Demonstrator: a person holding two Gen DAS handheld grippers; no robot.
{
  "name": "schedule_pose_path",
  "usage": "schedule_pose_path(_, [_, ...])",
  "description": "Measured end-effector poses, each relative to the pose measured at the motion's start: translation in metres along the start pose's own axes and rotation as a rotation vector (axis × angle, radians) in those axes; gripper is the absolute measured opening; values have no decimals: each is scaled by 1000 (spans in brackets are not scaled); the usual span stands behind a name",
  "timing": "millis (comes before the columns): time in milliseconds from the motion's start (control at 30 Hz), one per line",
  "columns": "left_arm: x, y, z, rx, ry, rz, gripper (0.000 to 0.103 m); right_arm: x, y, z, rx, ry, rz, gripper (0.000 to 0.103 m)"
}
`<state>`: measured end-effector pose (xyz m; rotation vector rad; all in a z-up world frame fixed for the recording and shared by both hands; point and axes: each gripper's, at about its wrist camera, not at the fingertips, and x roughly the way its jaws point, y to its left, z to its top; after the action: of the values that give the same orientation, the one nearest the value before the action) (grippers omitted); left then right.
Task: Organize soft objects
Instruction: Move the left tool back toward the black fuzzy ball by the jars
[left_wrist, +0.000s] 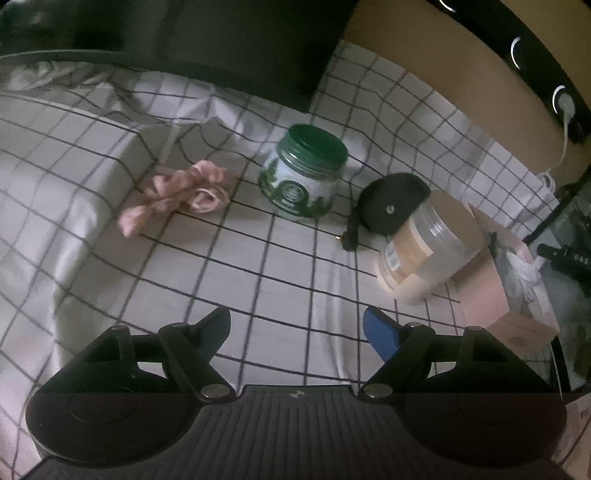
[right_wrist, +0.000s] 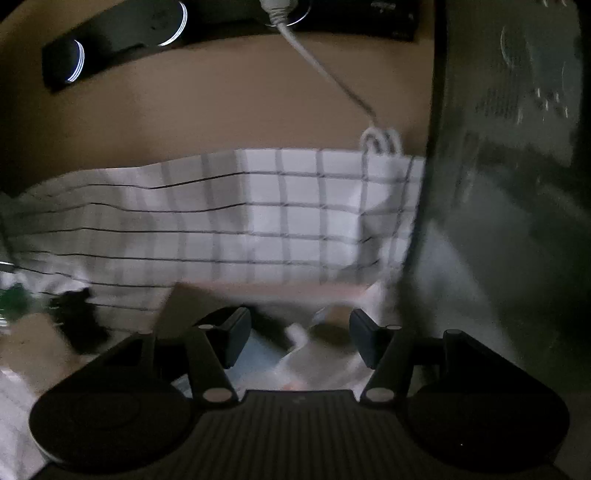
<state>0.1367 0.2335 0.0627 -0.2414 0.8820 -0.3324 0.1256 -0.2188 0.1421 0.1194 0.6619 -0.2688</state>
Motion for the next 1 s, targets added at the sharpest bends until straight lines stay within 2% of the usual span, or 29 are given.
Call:
schedule_pose_path(133, [6, -12, 0, 43, 26, -31, 84, 8, 14, -25, 30, 89, 82, 59])
schedule_pose_path(233, [9, -17, -3, 57, 37, -39, 84, 25, 23, -40, 18, 163, 76, 60])
schedule_pose_path(400, [14, -16, -11, 59, 65, -28, 84, 29, 28, -44, -8, 146, 65, 64])
schedule_pose_path(433, [14, -15, -11, 57, 67, -24, 84, 30, 29, -43, -14, 149, 62, 69])
schedule_pose_path(500, [14, -13, -13, 53, 70, -19, 84, 34, 26, -46, 3, 188, 70, 73])
schedule_pose_path(600, [13, -11, -12, 54, 69, -16, 84, 32, 23, -50, 28, 174, 82, 74])
schedule_pose_path(767, [13, -5, -8, 51, 60, 2, 84, 27, 28, -49, 2, 168, 70, 74])
schedule_pose_path(867, [15, 3, -4, 52, 64, 36, 84, 19, 29, -48, 13, 168, 71, 73])
schedule_pose_path(1000, [21, 14, 6, 98, 64, 130, 84, 0, 32, -48, 41, 136, 54, 73])
